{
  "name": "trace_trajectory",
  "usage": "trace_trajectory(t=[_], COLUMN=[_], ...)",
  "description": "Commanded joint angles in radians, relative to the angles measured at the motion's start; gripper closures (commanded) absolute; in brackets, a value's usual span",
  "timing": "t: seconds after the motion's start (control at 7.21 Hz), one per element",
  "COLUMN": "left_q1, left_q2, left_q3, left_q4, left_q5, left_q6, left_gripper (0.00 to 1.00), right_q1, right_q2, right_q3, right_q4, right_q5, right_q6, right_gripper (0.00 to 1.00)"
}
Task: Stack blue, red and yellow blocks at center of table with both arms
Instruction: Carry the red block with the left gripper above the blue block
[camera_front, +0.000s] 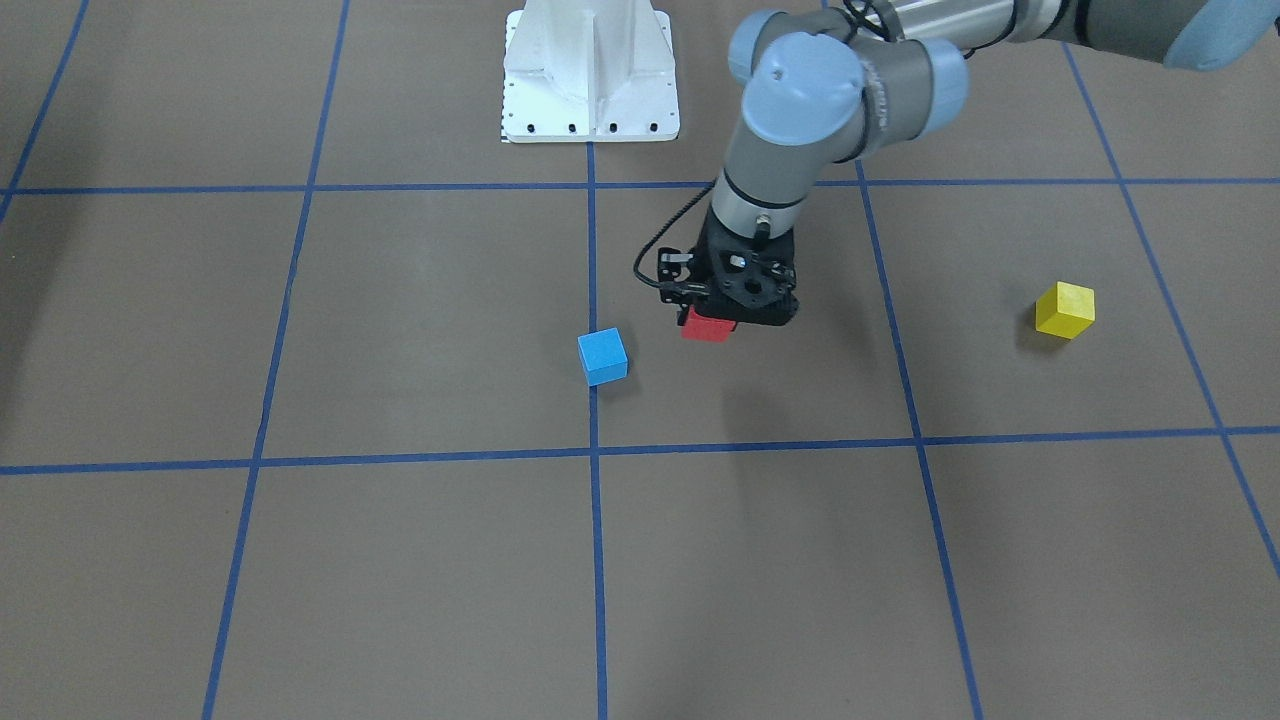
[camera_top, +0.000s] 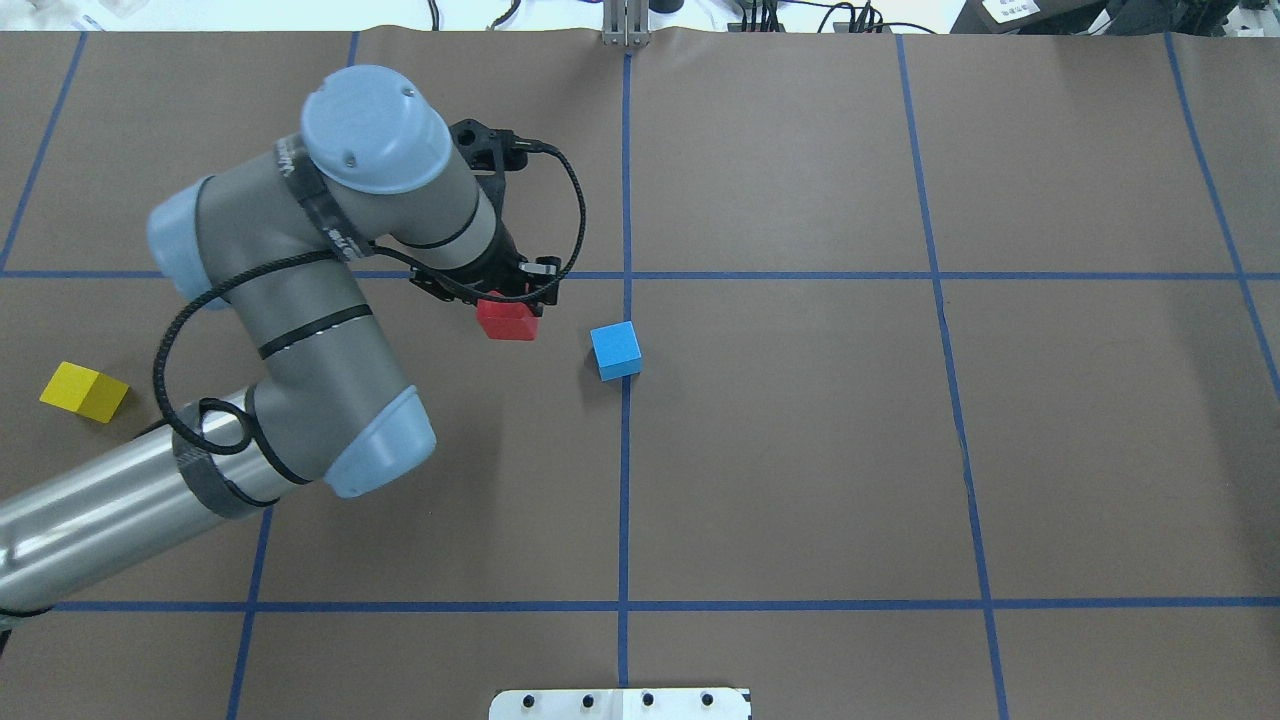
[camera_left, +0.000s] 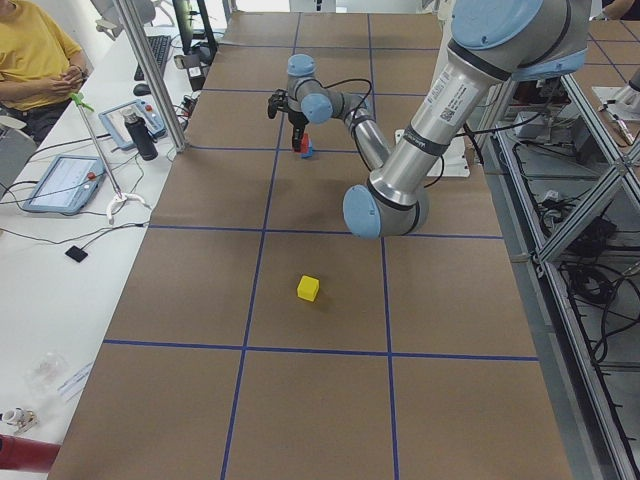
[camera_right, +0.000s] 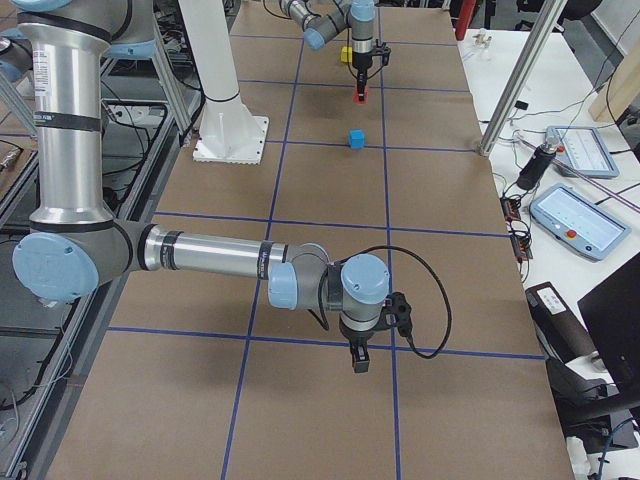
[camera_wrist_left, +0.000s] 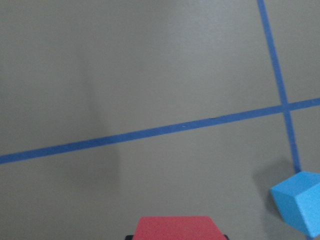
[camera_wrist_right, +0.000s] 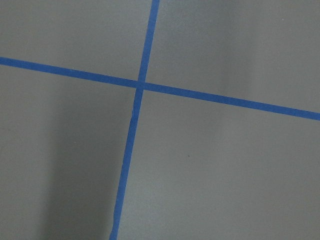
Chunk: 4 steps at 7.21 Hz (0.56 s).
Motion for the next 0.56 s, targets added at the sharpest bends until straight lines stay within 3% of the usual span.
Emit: trace_trajectory(t=[0.0, 0.14, 0.42], left_q1=[0.065, 0.065, 0.065], left_q2=[-0.157, -0.205, -0.209], left_q3=[0.136, 0.199, 0.230], left_q4=[0.051, 0.045, 0.045], left_q5=[0.070, 0.070, 0.084], left_q6=[-0.240, -0.306, -0.328], left_gripper=[1.00, 0.97, 0.93], right_q1=[0.001, 0.001, 0.001], right_q2=[-0.001, -0.001, -0.001], right_q3=[0.000, 0.000, 0.000], right_q4=[0.002, 0.002, 0.002], right_q5=[0.000, 0.000, 0.002], right_q6=[0.000, 0.000, 0.000], right_gripper=[0.00, 0.00, 0.00])
